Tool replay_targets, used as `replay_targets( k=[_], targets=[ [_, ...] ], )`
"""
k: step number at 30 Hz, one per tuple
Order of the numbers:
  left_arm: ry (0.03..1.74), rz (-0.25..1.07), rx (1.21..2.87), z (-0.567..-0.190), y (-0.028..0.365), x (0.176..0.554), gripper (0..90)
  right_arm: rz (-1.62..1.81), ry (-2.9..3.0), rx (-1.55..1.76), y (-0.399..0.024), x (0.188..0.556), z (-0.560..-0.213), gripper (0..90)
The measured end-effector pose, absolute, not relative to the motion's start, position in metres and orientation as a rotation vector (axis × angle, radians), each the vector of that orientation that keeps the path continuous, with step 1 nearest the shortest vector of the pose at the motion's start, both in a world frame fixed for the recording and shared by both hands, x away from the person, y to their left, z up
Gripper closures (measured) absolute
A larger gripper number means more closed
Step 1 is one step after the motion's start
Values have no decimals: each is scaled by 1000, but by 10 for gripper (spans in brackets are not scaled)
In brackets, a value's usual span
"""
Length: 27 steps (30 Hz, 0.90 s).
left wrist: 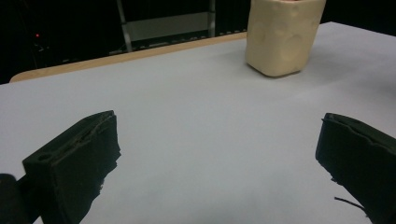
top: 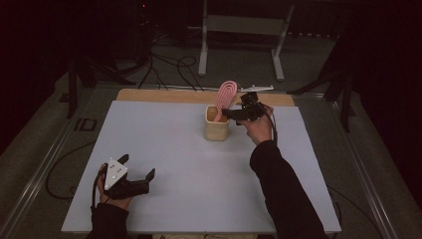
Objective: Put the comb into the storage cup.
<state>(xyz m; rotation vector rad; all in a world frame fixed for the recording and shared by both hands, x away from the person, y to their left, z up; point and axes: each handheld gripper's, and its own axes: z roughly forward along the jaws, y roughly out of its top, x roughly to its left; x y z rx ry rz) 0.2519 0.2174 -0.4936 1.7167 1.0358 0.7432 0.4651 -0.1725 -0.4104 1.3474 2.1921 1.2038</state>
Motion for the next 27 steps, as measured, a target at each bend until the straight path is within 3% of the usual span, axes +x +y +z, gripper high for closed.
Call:
replay_targets(
  k=[27],
  targets=[
    [1040,748,1714,-494,218,251,2,1211,2180,1311,-205,417,-417,86]
  ],
)
